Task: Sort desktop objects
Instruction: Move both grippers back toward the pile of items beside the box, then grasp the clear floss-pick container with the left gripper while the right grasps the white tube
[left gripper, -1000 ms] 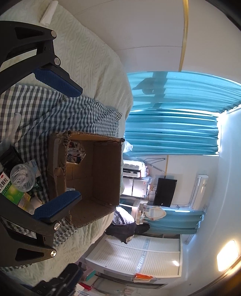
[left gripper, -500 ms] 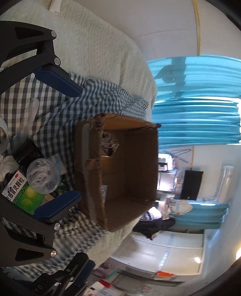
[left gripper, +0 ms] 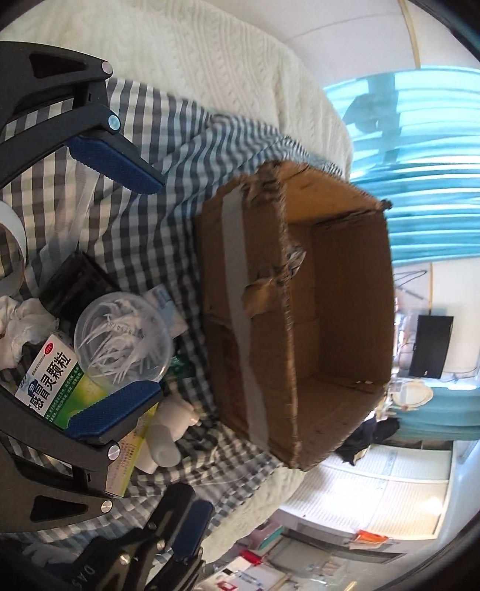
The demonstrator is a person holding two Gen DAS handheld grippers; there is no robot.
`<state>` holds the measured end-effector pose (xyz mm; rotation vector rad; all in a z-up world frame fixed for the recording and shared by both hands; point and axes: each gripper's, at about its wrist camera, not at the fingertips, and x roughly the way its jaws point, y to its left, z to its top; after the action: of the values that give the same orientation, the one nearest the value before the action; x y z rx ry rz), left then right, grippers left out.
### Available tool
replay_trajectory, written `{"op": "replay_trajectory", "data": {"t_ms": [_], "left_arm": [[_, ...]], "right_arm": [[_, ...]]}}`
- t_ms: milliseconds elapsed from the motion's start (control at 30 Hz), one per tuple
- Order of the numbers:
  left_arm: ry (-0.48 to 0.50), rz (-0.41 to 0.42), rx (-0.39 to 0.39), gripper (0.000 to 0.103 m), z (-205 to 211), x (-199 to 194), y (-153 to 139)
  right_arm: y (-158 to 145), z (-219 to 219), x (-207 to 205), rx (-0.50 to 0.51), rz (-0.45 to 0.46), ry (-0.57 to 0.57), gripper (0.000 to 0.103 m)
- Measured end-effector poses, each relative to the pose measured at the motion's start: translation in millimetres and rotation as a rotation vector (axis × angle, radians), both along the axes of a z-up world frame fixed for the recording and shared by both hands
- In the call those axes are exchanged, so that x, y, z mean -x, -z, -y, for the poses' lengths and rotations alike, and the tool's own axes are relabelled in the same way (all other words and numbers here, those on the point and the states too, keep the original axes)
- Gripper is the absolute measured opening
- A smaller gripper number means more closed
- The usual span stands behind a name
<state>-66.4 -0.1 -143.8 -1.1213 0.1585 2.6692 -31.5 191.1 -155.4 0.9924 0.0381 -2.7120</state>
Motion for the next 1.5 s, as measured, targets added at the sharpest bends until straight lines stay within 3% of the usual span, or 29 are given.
{"op": "replay_trajectory", "data": {"t_ms": [333,567,767,800,967,1500], "left_arm": [[0.062,0.034,-0.045,0.103,-6.4,7.4,6.1],[0.068,0.102,-0.029,0.102,-14.4,18.2,31.0],[0.108,0.103,-0.080,0.075,-17.7,16.7,34.2],[0.119,0.099,-0.082,0.066,-19.8,15.5,33.9],[0.118,0.083,-0.084,0.066,-19.3,15.0,32.6],[0.085,-0.041,-0.091,0.065,-3.1,-3.5,-15.0]], "right_arm": [[22.9,3.3,8.9,-0.019,0.074,-0.057,0.038],[36.3,16.5,13.6,-0.031,0.115,-0.115,0.038],[51.3,17.7,25.4,-0.018,0.150,-0.105,0.031],[51.6,17.2,27.2,-0.013,0.149,-0.104,0.031],[51.2,17.5,36.1,0.014,0.136,-0.102,0.019],[21.7,11.2,17.8,0.039,0.022,-0.058,0.013]]}}
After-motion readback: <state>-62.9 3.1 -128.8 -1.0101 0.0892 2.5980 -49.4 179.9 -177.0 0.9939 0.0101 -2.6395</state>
